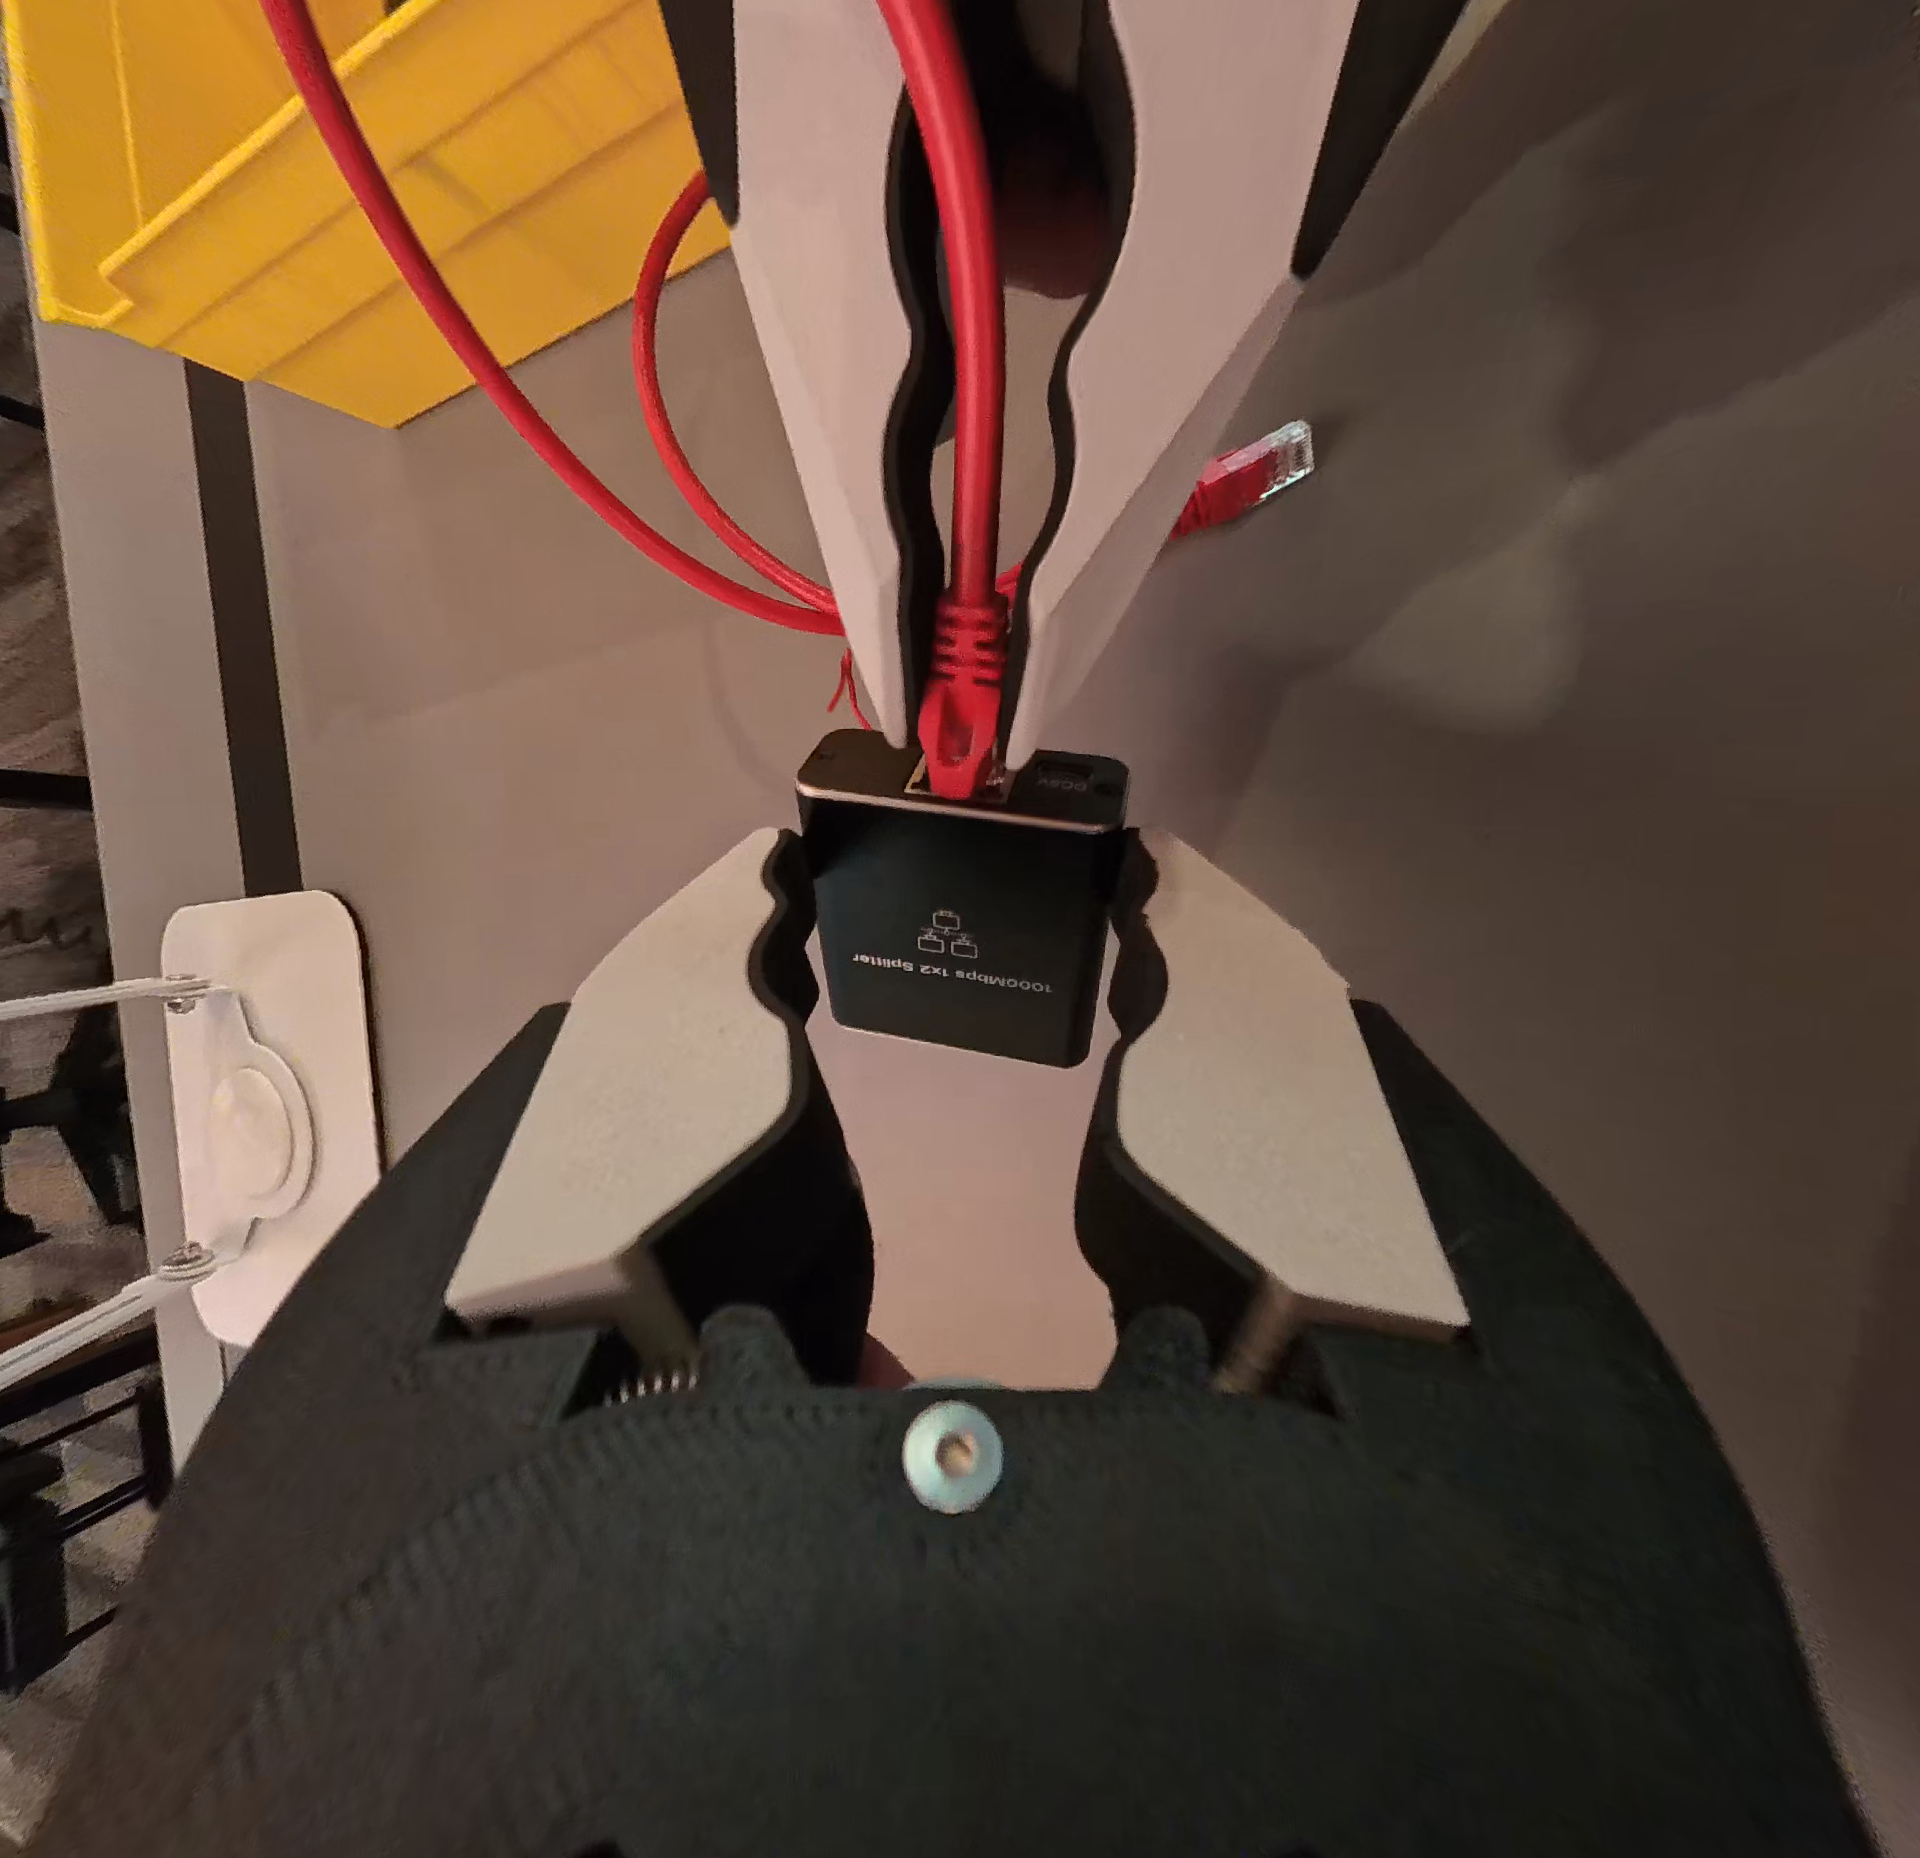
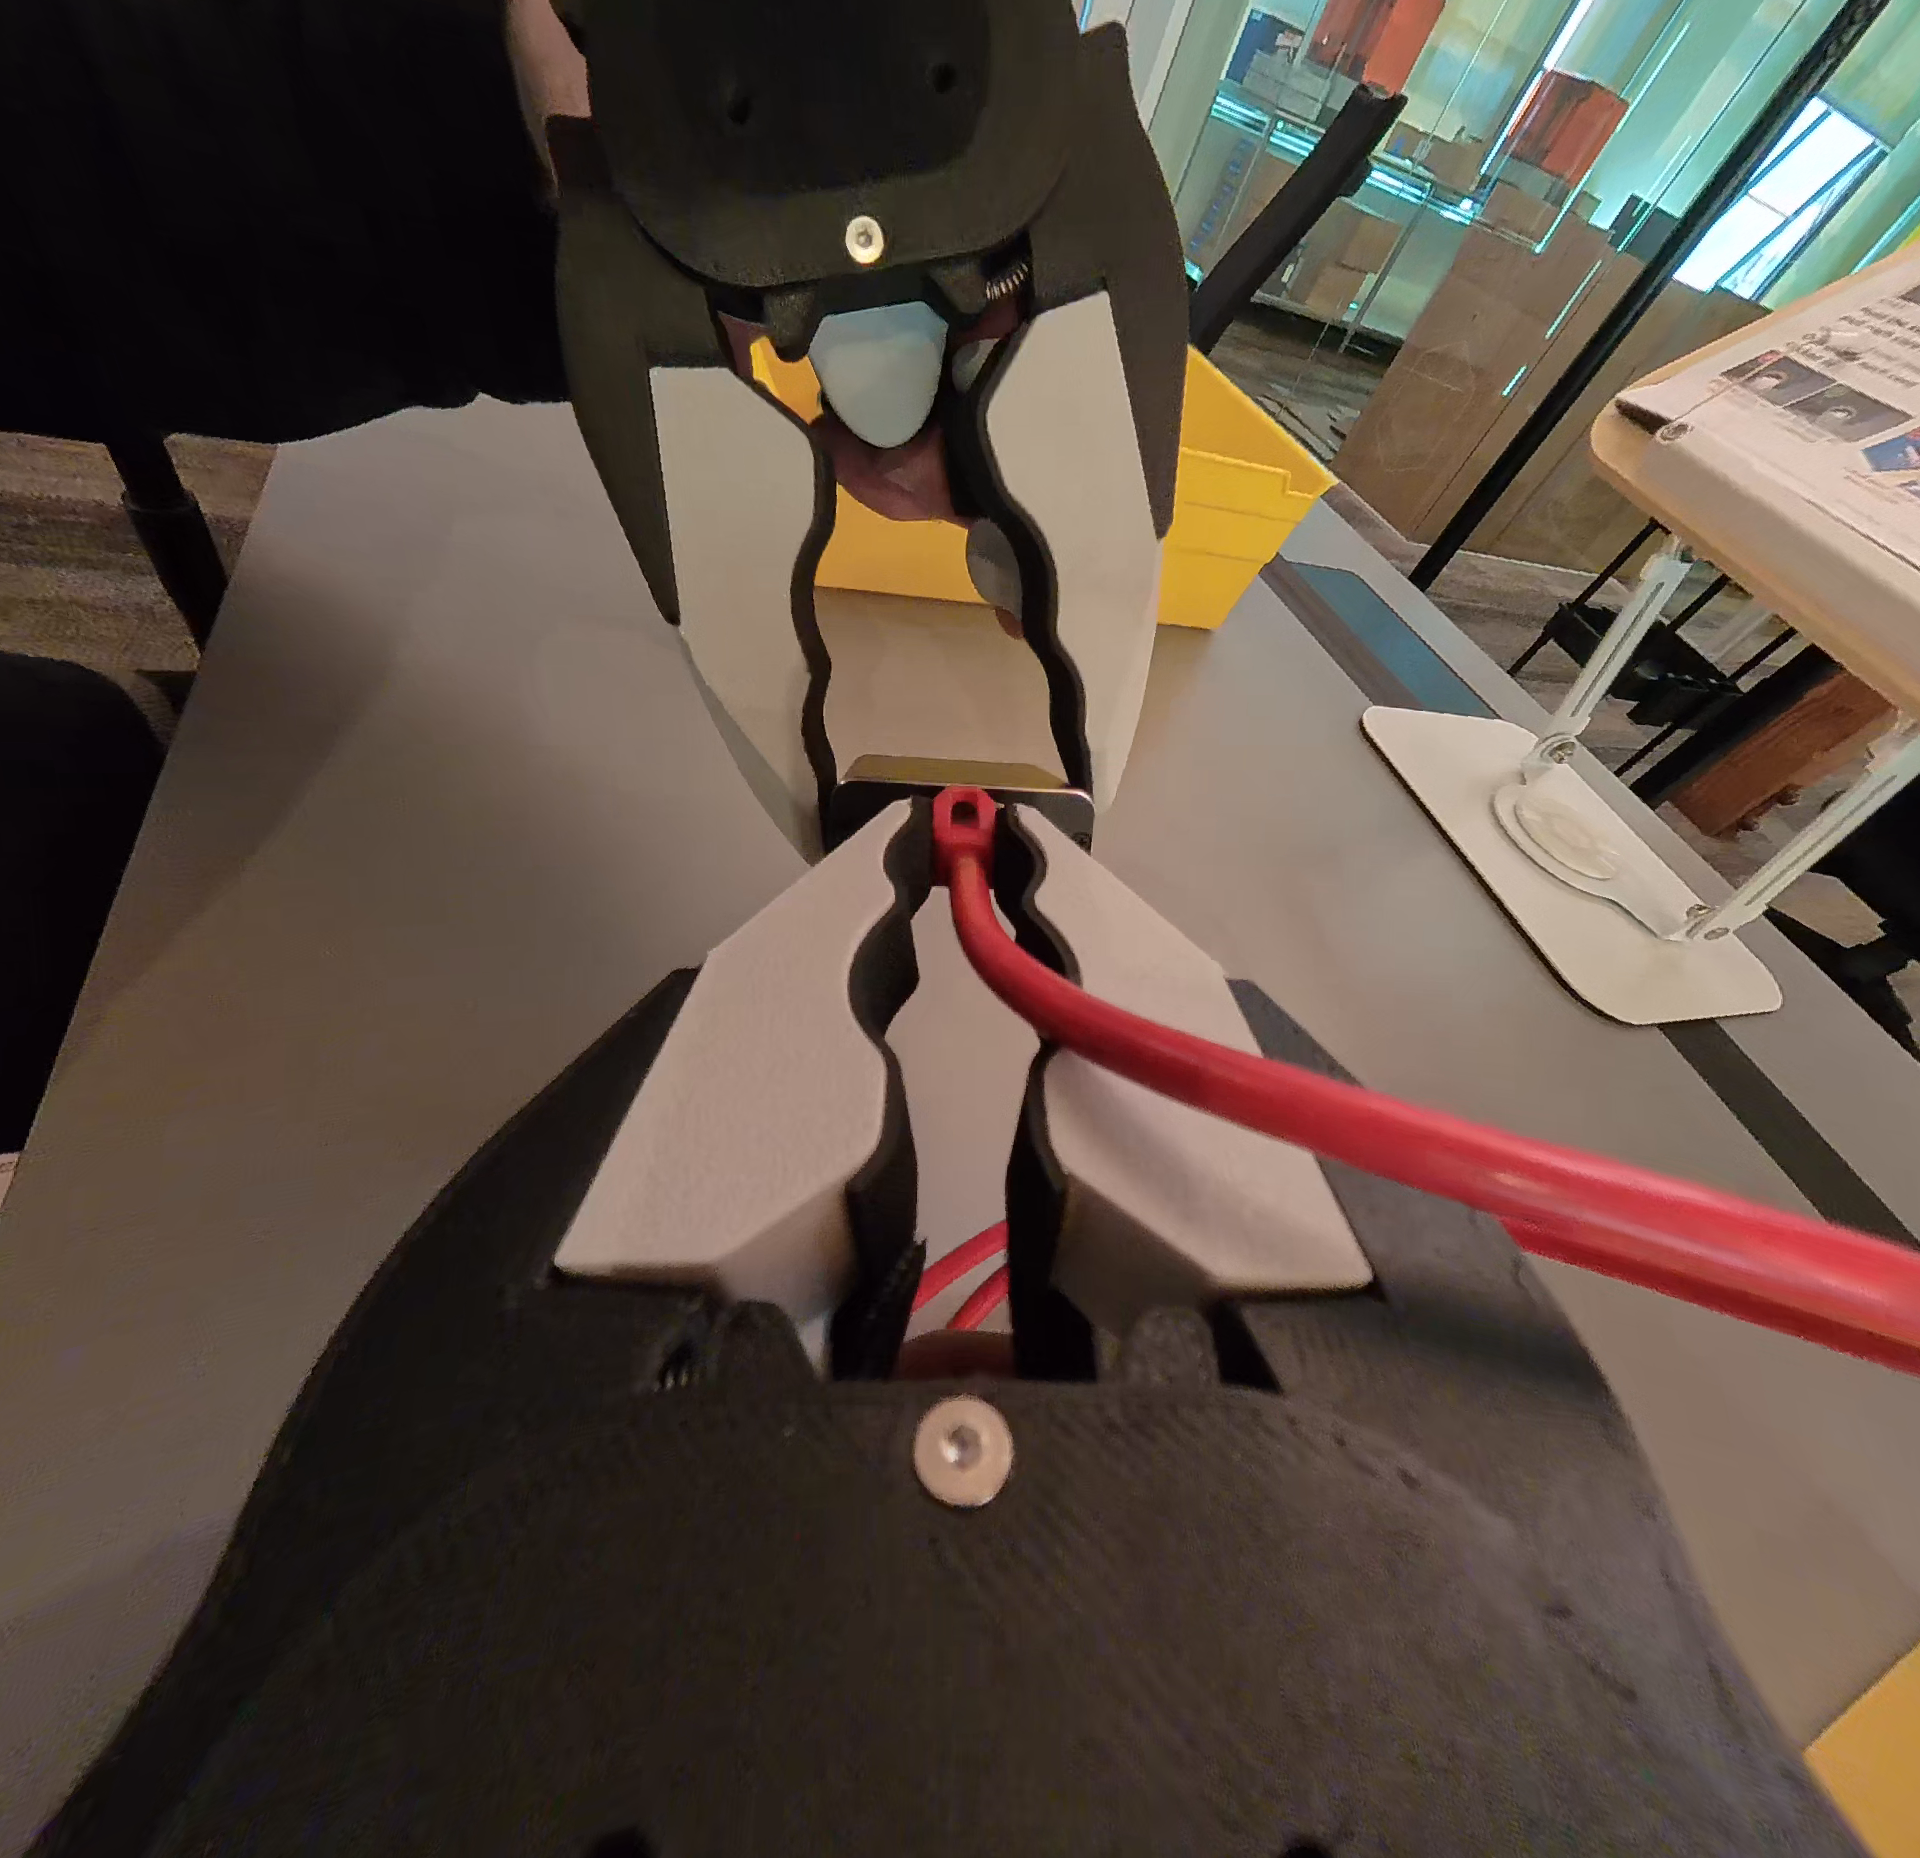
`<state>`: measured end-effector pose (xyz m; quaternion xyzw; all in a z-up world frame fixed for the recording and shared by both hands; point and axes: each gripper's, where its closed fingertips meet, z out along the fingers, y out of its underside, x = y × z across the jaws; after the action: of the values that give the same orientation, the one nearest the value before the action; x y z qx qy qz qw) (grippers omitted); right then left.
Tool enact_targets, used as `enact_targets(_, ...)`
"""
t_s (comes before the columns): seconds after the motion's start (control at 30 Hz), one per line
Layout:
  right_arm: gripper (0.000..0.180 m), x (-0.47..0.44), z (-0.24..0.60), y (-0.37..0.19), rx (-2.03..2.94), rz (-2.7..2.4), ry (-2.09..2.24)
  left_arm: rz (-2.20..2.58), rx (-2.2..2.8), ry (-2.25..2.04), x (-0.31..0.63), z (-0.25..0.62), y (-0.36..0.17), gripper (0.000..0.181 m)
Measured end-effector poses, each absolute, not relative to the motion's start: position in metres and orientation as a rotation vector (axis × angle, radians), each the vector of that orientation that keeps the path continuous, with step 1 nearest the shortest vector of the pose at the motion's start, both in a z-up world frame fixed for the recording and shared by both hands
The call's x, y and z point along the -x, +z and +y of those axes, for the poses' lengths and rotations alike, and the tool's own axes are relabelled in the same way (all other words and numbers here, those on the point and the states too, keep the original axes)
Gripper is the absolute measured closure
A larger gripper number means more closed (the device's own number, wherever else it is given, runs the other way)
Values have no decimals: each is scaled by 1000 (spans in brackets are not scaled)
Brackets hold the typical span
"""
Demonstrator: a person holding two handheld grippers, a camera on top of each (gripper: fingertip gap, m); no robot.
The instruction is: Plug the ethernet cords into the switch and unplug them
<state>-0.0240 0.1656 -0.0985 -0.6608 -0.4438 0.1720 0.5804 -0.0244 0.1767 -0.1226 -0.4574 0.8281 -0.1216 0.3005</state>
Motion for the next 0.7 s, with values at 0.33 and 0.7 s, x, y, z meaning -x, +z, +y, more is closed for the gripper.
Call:
enact_targets(0.33,111,20,185,-118,1691,-931,398,2139,1364,-357,32,200,-135,126)
enact_targets(0.7,141,-10,197,-132,1826,-843,299,1675,1825,-438,48,266,-138,126)
